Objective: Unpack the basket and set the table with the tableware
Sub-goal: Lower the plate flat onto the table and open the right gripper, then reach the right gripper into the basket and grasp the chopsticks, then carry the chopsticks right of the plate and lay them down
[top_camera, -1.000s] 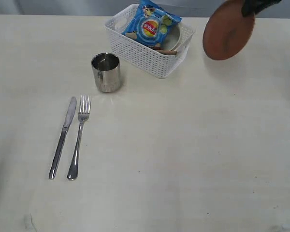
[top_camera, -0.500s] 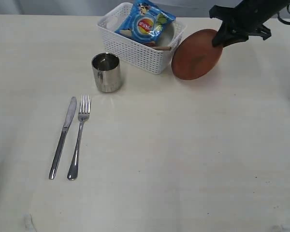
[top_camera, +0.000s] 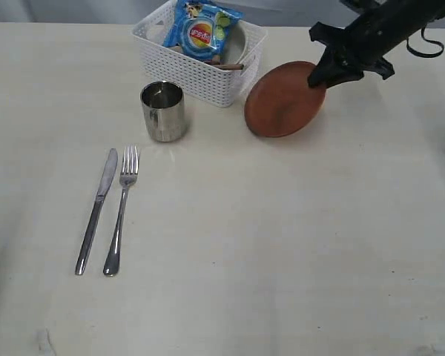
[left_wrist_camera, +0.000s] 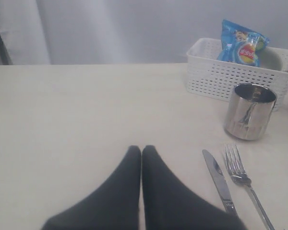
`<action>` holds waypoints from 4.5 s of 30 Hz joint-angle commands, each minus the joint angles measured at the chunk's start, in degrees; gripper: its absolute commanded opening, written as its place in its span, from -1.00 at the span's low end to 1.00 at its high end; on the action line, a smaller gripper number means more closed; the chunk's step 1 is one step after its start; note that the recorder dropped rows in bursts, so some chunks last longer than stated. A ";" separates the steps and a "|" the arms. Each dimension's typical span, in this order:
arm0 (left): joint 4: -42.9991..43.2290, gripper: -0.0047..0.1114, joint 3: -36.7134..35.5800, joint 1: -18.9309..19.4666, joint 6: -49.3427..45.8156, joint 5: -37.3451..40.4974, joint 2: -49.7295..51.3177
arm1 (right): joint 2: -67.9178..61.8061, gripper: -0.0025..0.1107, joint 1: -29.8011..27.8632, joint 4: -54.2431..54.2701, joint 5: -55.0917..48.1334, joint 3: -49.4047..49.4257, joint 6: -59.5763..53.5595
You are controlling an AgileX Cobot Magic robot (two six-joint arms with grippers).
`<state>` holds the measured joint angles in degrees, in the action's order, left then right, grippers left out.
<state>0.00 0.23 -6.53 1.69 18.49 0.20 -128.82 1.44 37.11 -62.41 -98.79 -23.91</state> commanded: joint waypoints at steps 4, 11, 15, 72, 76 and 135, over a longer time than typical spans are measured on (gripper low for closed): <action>0.00 -0.92 -0.23 0.13 0.01 -0.18 -0.20 | 1.33 -0.96 -0.65 -5.98 -7.55 -0.01 1.61; 0.00 -0.92 -0.23 0.13 0.01 -0.18 -0.20 | -0.98 -0.96 0.18 -2.95 -7.09 -0.01 1.61; 0.00 -0.92 -0.23 0.13 0.01 -0.18 -0.20 | -3.40 -0.96 0.18 -2.69 -5.87 -0.01 1.49; 0.00 -0.92 -0.23 0.13 0.01 -0.18 -0.20 | -3.34 -0.79 28.65 -41.26 2.03 -18.39 -4.23; 0.00 -0.92 -0.23 0.13 0.01 -0.18 -0.20 | -3.08 -0.96 28.65 -42.84 1.33 -18.49 -4.46; 0.00 -0.92 -0.23 0.13 0.01 -0.18 -0.20 | 31.14 -0.96 0.94 -46.68 30.00 49.05 23.26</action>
<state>0.00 0.23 -6.53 1.69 18.49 0.20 -96.52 2.60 -9.98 -37.95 -52.54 -1.81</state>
